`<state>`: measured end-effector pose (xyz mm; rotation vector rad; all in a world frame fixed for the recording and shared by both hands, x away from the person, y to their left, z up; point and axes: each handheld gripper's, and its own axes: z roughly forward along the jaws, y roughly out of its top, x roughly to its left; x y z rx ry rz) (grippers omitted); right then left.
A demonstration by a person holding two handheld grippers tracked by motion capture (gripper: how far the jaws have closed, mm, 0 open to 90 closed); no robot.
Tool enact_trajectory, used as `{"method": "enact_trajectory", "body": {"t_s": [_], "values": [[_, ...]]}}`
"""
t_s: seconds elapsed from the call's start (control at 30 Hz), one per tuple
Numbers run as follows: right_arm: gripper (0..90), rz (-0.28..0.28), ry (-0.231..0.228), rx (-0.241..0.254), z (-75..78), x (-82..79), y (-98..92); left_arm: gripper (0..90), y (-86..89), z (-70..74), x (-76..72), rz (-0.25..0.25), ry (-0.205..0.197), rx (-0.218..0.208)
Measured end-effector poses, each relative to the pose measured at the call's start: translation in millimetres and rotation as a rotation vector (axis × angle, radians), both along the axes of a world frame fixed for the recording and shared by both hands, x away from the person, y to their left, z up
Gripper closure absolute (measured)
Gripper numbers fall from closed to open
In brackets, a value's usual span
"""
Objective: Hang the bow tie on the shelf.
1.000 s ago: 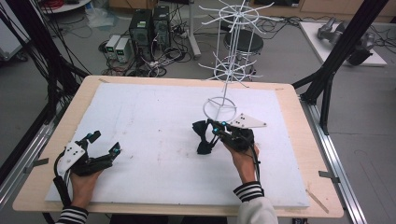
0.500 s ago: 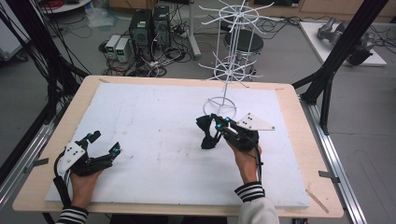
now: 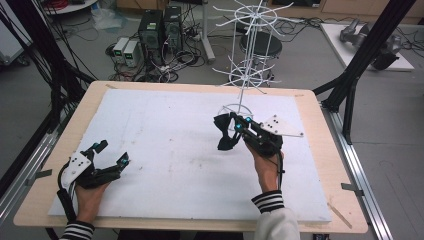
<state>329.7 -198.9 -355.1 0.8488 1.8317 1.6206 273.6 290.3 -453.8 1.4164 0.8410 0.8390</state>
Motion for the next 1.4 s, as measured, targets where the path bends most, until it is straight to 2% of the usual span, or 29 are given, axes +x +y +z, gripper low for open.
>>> {"method": "enact_trajectory", "body": {"t_s": [0.4,0.6,1.4], "values": [[81.9,-0.009,-0.047,0.021,22.2,3.5,0.5,13.4,0.3,0.0,0.0,0.0,0.001,0.001],[81.9,-0.032,-0.062,0.023,36.8,12.2,-0.7,13.4,0.6,0.0,0.1,0.002,0.002,0.002],[81.6,-0.119,-0.037,-0.011,48.8,42.7,-4.2,13.4,0.8,0.1,0.8,0.0,0.006,-0.008]]}}
